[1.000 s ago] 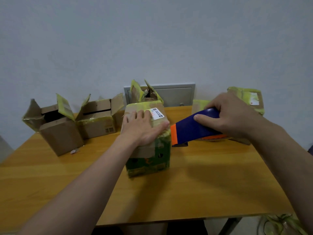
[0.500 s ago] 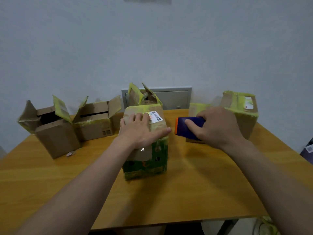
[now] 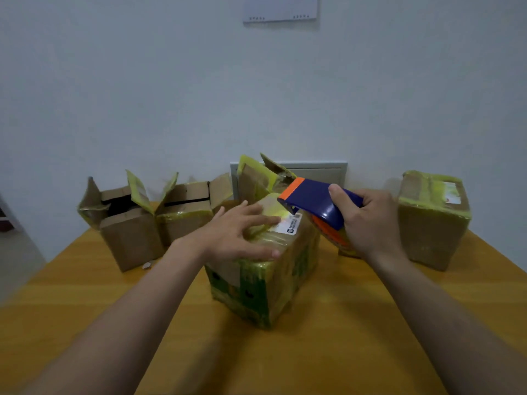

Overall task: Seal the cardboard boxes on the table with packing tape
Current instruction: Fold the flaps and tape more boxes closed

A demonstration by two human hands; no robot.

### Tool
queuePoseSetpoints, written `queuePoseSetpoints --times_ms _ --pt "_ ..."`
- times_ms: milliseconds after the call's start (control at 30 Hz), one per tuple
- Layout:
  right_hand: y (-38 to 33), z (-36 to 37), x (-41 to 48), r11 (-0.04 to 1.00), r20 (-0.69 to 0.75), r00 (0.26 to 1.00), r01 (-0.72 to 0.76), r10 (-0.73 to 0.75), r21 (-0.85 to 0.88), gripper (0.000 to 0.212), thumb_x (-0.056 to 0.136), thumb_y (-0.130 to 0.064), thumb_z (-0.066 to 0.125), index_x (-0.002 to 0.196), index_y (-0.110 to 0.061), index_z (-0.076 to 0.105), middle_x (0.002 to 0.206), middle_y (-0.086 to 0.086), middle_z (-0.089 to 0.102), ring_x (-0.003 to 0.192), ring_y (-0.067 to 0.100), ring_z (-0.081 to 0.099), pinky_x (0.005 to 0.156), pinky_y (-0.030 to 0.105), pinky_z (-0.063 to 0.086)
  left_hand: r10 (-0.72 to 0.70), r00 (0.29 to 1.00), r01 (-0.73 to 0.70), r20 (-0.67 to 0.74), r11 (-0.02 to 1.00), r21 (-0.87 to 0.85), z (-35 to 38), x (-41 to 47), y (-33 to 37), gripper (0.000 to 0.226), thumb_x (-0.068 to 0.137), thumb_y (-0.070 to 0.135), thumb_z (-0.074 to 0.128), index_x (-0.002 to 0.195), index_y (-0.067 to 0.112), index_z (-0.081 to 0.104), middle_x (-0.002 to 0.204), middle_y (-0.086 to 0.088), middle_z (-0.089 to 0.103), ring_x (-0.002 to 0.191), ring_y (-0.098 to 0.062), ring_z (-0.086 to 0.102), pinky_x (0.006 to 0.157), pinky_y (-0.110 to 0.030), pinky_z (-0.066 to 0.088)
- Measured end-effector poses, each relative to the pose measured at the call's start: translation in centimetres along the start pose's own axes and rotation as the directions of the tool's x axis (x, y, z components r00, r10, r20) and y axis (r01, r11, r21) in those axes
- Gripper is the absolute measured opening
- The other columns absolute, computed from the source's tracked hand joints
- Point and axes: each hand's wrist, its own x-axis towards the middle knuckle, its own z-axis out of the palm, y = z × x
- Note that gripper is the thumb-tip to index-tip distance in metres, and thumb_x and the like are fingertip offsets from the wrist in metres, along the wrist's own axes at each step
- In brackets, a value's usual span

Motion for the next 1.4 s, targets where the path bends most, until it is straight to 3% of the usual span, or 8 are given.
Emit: queuePoseSetpoints --times_ms 233,567,667,767,967,1067,1233,1400 --pt "-2.0 4.3 0.1 0.979 -0.026 0.997 -0.065 0.071 0.193 0.054 0.102 -0.044 0.054 0.073 -0.002 0.069 0.065 0.014 0.065 0.064 0.031 0.060 0.056 0.032 0.041 -0.092 0.984 0.102 -0.150 0.993 0.059 2.3 -0.2 1.6 0.069 0.083 0.088 0.043 0.146 0.059 0.036 0.168 0.008 0.022 0.156 -0.022 0.018 0.124 -0.059 0.011" --pt "-4.0 9.0 0.7 0.915 -0.005 0.970 -0.229 0.244 0.333 0.042 0.103 -0.047 0.049 0.091 -0.017 0.076 0.070 -0.007 0.074 0.065 0.003 0.069 0.054 0.012 0.049 0.147 0.939 -0.190 -0.310 0.975 -0.113 1.1 0.5 -4.2 0.059 0.094 0.068 0.048 0.148 0.046 0.050 0.151 0.019 0.052 0.144 0.001 0.037 0.123 -0.042 0.021" --pt "-4.7 10.3 1.0 0.890 -0.007 0.962 -0.249 0.272 0.381 0.041 0.102 -0.046 0.051 0.084 -0.017 0.074 0.065 -0.009 0.073 0.059 0.002 0.068 0.051 0.011 0.047 -0.128 0.798 -0.227 -0.590 0.841 -0.490 1.8 1.0 -4.3 0.027 0.097 0.042 0.065 0.121 0.034 0.073 0.118 0.017 0.072 0.116 0.000 0.062 0.100 -0.035 0.052" --pt "-4.9 11.3 1.1 0.884 0.018 0.959 -0.268 0.283 0.384 0.042 0.102 -0.045 0.051 0.083 -0.016 0.074 0.067 -0.006 0.074 0.060 0.004 0.069 0.051 0.012 0.048 -0.518 0.696 -0.112 -0.498 0.606 -0.787 1.6 2.2 -4.9 0.015 0.098 0.023 0.065 0.095 0.022 0.079 0.096 0.003 0.077 0.101 -0.015 0.070 0.086 -0.032 0.055" --pt "-4.1 12.4 0.5 0.827 0.141 0.939 -0.342 0.312 0.445 0.042 0.101 -0.038 0.055 0.089 -0.002 0.072 0.058 0.003 0.070 0.047 0.008 0.064 0.046 0.020 0.050 -0.569 0.708 -0.194 -0.419 0.414 -0.889 2.7 3.2 -5.6 0.042 0.104 0.020 0.051 0.077 0.001 0.078 0.084 -0.010 0.078 0.082 -0.013 0.070 0.081 -0.031 0.049" --pt "-3.6 12.7 0.5 0.787 0.213 0.918 -0.395 0.334 0.473 0.047 0.101 -0.041 0.055 0.088 0.001 0.072 0.059 0.013 0.069 0.048 0.021 0.065 0.051 0.033 0.055 -0.509 0.686 -0.284 -0.521 0.472 -0.835 3.8 3.3 -6.7 0.042 0.103 0.015 0.048 0.074 0.001 0.076 0.085 -0.015 0.076 0.093 -0.022 0.073 0.089 -0.031 0.052" --pt "-3.4 12.8 0.5 0.773 0.235 0.912 -0.410 0.336 0.485 0.048 0.102 -0.042 0.053 0.089 0.000 0.073 0.058 0.014 0.069 0.048 0.023 0.065 0.053 0.034 0.054 -0.398 0.708 -0.274 -0.583 0.606 -0.747 4.6 2.4 -7.0 0.042 0.106 0.010 0.041 0.085 -0.003 0.075 0.091 -0.008 0.077 0.093 -0.001 0.068 0.084 -0.008 0.044" --pt "-3.6 12.6 0.4 0.762 0.251 0.906 -0.422 0.340 0.490 0.049 0.103 -0.044 0.048 0.093 -0.002 0.073 0.062 0.015 0.071 0.049 0.020 0.066 0.050 0.031 0.055 -0.441 0.653 -0.146 -0.616 0.725 -0.673 3.1 1.8 -7.7 0.024 0.099 0.014 0.053 0.093 0.022 0.075 0.092 0.009 0.074 0.094 -0.006 0.067 0.087 -0.036 0.056"
